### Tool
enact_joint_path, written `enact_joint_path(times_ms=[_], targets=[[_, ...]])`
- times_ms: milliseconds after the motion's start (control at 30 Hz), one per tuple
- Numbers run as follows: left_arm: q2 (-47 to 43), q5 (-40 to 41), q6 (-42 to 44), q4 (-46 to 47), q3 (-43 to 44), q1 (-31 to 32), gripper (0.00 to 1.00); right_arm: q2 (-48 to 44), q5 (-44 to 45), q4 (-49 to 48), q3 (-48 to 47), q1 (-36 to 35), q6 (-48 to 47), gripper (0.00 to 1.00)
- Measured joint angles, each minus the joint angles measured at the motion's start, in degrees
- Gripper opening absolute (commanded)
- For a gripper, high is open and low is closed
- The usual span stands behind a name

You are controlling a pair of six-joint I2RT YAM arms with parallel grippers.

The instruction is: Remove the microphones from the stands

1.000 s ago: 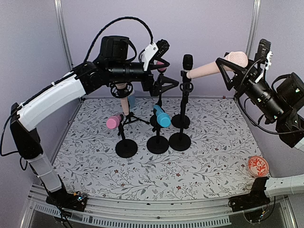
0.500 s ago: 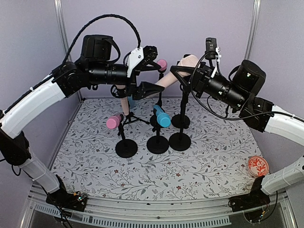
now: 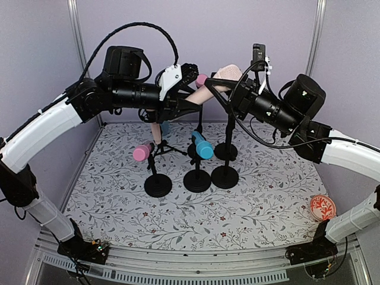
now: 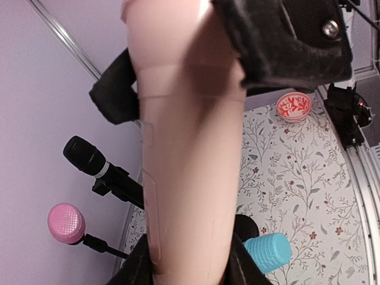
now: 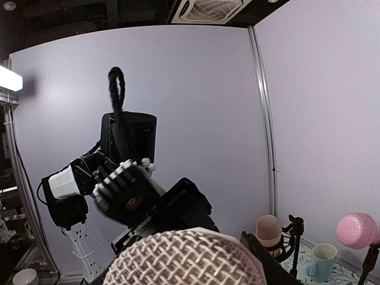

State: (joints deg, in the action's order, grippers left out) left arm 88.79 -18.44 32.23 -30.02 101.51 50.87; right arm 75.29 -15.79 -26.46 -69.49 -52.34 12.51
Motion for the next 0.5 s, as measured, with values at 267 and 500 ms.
enact_joint_path(times_ms=[267,500], targets=[[-0.3,1.1,1.4,-0.2,0.0,0.0,0.00,0.1,0.5,-0.6,-0.1,-0.2,0.7,0.75],[-3.3,4.0,1.7,-1.3,0.0,-4.3,0.00,-3.6,6.1,0.7,-0.1,0.3,-2.1,0.81]])
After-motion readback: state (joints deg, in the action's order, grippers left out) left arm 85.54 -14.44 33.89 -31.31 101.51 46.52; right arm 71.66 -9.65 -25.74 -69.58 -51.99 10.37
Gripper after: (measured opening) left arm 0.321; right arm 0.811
